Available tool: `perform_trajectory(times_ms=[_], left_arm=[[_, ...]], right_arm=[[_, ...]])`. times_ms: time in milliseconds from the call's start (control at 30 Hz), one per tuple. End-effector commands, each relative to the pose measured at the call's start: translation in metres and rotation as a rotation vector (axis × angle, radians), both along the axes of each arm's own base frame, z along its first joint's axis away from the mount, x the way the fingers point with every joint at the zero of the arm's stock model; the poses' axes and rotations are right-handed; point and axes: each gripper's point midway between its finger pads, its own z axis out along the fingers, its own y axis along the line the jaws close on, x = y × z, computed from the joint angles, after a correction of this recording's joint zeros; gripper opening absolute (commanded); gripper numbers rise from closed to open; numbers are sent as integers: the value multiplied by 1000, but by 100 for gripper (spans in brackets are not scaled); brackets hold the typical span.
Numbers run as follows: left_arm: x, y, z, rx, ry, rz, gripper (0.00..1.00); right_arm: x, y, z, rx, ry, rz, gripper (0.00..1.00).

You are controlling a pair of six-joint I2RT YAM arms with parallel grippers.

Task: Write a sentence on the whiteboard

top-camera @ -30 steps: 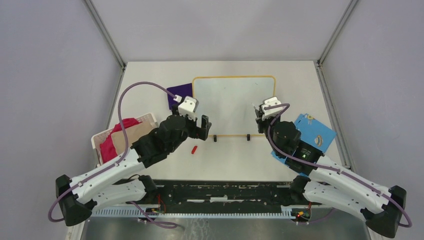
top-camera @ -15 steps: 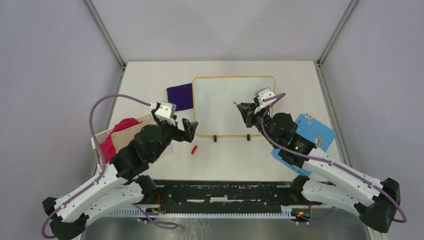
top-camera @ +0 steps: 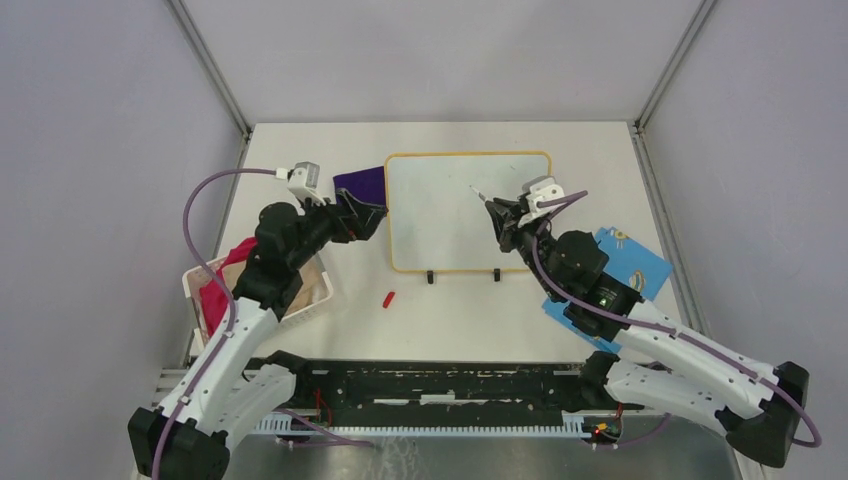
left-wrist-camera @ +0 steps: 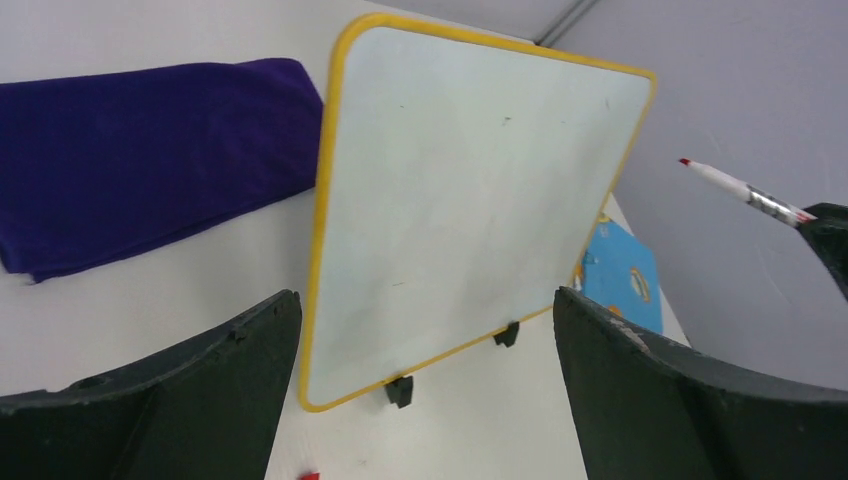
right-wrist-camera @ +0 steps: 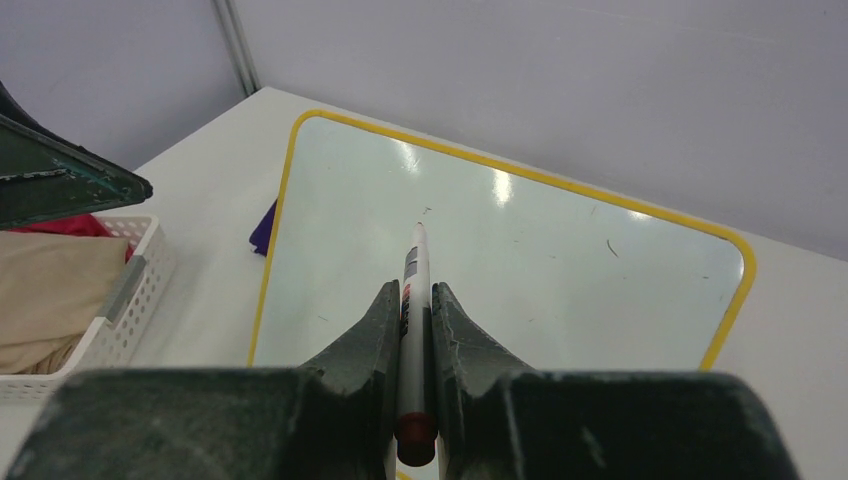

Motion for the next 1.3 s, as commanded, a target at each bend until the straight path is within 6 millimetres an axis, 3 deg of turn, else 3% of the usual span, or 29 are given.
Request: perform_trajectory(times_ms=[0,133,433,600,767,1067,1267], left_arm=[[-15,-26,40,-102,-52,-162,100],[-21,-20,36,-71,-27,-141,100],[-11,15,40,-70,-42,81,100],[-6,-5,29,-50,-12,-25,99],[-19,-31,5,-1,24,-235,97],[-46,-36,-32,-31,34,-272,88],[-64,-77,-55,68,66,-314,80]], right_arm=[[-1,3,22,-92,-58,-100,0],[-12,19,38,-164,-121,-211,0],[0,36,11,-188,-73,-211,0],[8,40,-12,-129,-19,-134,0],[6,39,-30,-132,-10,-62,0],[-6,19,-41,-159,-44,-48,0],[-9,17,-45,-164,-45,-39,0]])
